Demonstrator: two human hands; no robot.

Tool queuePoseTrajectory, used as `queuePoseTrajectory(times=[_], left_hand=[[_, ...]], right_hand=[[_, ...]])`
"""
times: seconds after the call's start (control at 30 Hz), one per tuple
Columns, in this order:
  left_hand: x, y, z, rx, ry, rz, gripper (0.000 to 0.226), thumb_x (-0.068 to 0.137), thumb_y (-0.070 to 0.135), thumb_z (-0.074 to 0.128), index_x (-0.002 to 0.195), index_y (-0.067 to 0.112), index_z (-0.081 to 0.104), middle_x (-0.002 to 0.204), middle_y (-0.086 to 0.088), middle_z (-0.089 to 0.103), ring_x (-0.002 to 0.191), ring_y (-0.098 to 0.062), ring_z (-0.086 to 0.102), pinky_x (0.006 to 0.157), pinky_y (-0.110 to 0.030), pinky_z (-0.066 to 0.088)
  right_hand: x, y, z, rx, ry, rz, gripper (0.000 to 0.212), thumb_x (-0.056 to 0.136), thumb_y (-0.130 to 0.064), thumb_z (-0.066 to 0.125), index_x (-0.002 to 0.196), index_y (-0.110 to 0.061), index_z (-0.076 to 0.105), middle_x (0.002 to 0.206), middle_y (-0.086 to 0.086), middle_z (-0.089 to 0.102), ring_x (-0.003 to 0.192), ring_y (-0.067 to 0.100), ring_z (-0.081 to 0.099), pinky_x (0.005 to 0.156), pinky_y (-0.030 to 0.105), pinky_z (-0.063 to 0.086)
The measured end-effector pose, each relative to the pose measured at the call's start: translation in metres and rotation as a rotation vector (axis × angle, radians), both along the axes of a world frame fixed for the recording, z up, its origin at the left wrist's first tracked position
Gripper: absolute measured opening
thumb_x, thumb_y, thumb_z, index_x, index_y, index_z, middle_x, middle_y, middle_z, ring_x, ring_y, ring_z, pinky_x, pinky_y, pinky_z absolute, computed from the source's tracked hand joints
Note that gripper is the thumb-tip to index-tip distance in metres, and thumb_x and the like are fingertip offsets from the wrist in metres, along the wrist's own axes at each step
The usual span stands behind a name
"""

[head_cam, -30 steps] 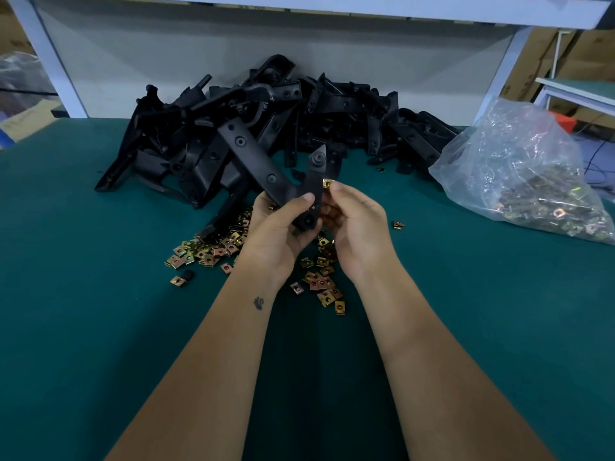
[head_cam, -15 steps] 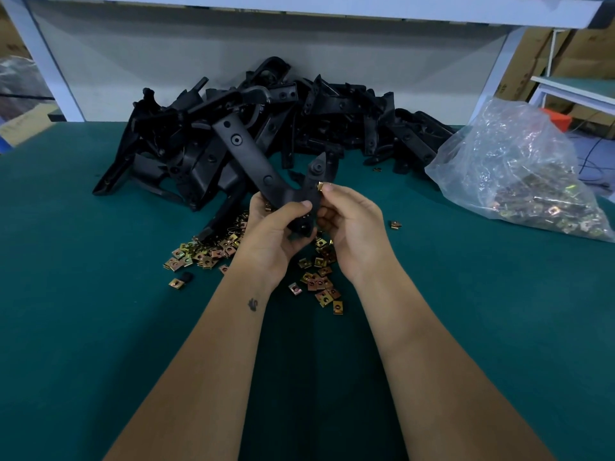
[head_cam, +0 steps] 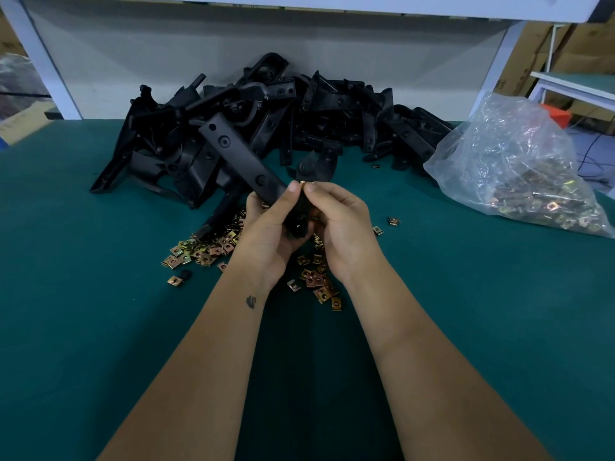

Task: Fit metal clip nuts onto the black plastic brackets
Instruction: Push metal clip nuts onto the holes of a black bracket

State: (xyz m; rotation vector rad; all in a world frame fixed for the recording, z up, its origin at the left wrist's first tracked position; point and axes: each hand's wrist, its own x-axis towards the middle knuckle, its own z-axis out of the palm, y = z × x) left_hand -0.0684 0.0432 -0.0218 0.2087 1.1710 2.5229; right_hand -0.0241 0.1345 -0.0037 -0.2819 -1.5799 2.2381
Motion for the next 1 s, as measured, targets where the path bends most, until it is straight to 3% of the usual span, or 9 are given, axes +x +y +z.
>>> queuePoseTrajectory(times=[0.1, 0.23, 0.37, 0.5, 0.6, 0.7, 0.87, 0.93, 1.0], left_hand=[[-0.001, 0.0, -0.001, -0.007, -0.012, 0.003, 0.024, 0.088, 0.022, 0.071, 0.104, 0.019, 0.054, 0.097, 0.003, 0.075, 0.087, -0.012, 0.073, 0.067, -0.031, 0.057], [-0.003, -0.001, 0.004, 0.149, -0.185, -0.013, 0.038, 0.092, 0.026, 0.066, 0.123, 0.007, 0.056, 0.108, -0.01, 0.063, 0.081, -0.018, 0.064, 0.062, -0.025, 0.055], [-0.005, -0.011, 0.007, 0.321, -0.269, 0.019, 0.023, 0.093, 0.027, 0.065, 0.089, 0.005, 0.068, 0.09, -0.007, 0.056, 0.064, -0.015, 0.058, 0.061, -0.024, 0.054], [-0.005, -0.016, 0.009, 0.371, -0.27, 0.039, 0.035, 0.093, 0.025, 0.065, 0.066, 0.005, 0.077, 0.097, -0.01, 0.057, 0.077, -0.019, 0.056, 0.066, -0.027, 0.056], [-0.007, -0.018, 0.009, 0.435, -0.292, 0.052, 0.024, 0.093, 0.025, 0.066, 0.084, 0.003, 0.073, 0.099, -0.012, 0.061, 0.076, -0.022, 0.065, 0.066, -0.03, 0.058], [-0.007, -0.021, 0.009, 0.524, -0.291, 0.031, 0.025, 0.092, 0.028, 0.066, 0.097, 0.004, 0.065, 0.085, -0.01, 0.066, 0.064, -0.021, 0.068, 0.064, -0.029, 0.058], [-0.007, -0.023, 0.009, 0.558, -0.282, -0.013, 0.031, 0.091, 0.034, 0.066, 0.1, 0.004, 0.062, 0.076, -0.009, 0.066, 0.066, -0.017, 0.066, 0.064, -0.028, 0.058], [-0.007, -0.023, 0.008, 0.532, -0.276, -0.014, 0.031, 0.091, 0.035, 0.065, 0.099, 0.005, 0.062, 0.076, -0.007, 0.065, 0.067, -0.015, 0.065, 0.064, -0.028, 0.058], [-0.007, -0.023, 0.008, 0.516, -0.279, -0.008, 0.03, 0.091, 0.035, 0.066, 0.098, 0.006, 0.062, 0.076, -0.007, 0.065, 0.066, -0.016, 0.065, 0.064, -0.028, 0.058]], right_hand=[[0.0, 0.001, 0.001, 0.035, -0.001, -0.001, 0.009, 0.088, -0.013, 0.069, 0.086, -0.017, 0.077, 0.099, 0.011, 0.074, 0.102, 0.027, 0.068, 0.096, 0.042, 0.051], [0.001, 0.01, 0.003, 0.029, -0.005, -0.046, 0.014, 0.094, -0.019, 0.062, 0.094, -0.017, 0.075, 0.084, 0.003, 0.072, 0.075, 0.017, 0.063, 0.069, 0.027, 0.052], [0.002, 0.028, 0.0, 0.04, -0.075, -0.281, 0.017, 0.095, -0.016, 0.057, 0.092, -0.018, 0.073, 0.076, -0.002, 0.066, 0.064, 0.009, 0.057, 0.059, 0.018, 0.046], [0.002, 0.036, -0.01, 0.351, -0.162, -0.412, 0.022, 0.093, -0.008, 0.053, 0.093, -0.018, 0.073, 0.068, -0.013, 0.063, 0.053, -0.004, 0.053, 0.049, 0.01, 0.042], [-0.001, 0.031, -0.016, 0.735, -0.265, -0.357, 0.023, 0.093, -0.017, 0.052, 0.098, -0.027, 0.072, 0.086, -0.017, 0.067, 0.073, -0.002, 0.061, 0.06, 0.018, 0.046], [-0.004, 0.023, -0.021, 1.096, -0.308, -0.282, 0.024, 0.092, -0.024, 0.054, 0.109, -0.025, 0.071, 0.107, -0.006, 0.066, 0.103, 0.015, 0.057, 0.081, 0.033, 0.049], [-0.006, 0.013, -0.027, 1.526, -0.27, -0.035, 0.04, 0.095, -0.034, 0.055, 0.134, -0.026, 0.059, 0.125, 0.003, 0.056, 0.118, 0.025, 0.041, 0.095, 0.036, 0.033], [-0.007, 0.012, -0.028, 1.582, -0.282, -0.025, 0.037, 0.095, -0.035, 0.055, 0.13, -0.025, 0.063, 0.127, 0.002, 0.057, 0.118, 0.025, 0.042, 0.095, 0.037, 0.032], [-0.007, 0.014, -0.026, 1.513, -0.251, -0.078, 0.027, 0.094, -0.033, 0.06, 0.115, -0.018, 0.07, 0.116, 0.001, 0.063, 0.112, 0.024, 0.047, 0.091, 0.036, 0.035]])
